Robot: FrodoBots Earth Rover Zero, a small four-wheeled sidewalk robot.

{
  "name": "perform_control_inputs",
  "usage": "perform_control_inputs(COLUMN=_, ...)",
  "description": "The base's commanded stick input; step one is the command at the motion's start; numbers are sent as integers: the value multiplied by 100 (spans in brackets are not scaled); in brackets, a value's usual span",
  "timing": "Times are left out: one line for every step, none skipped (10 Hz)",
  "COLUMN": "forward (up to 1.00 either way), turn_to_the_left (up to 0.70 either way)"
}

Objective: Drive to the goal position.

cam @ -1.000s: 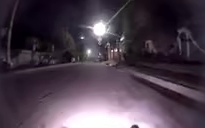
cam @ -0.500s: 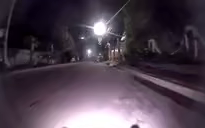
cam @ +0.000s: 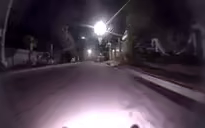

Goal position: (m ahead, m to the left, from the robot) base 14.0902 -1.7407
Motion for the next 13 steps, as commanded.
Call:
perform_control_inputs(forward=70, turn_to_the_left=0)
perform_control_inputs(forward=70, turn_to_the_left=0)
perform_control_inputs(forward=70, turn_to_the_left=0)
perform_control_inputs(forward=70, turn_to_the_left=0)
perform_control_inputs(forward=70, turn_to_the_left=0)
perform_control_inputs(forward=70, turn_to_the_left=0)
perform_control_inputs(forward=70, turn_to_the_left=0)
perform_control_inputs(forward=70, turn_to_the_left=0)
perform_control_inputs(forward=70, turn_to_the_left=0)
perform_control_inputs(forward=70, turn_to_the_left=0)
perform_control_inputs(forward=70, turn_to_the_left=0)
perform_control_inputs(forward=70, turn_to_the_left=0)
perform_control_inputs(forward=70, turn_to_the_left=0)
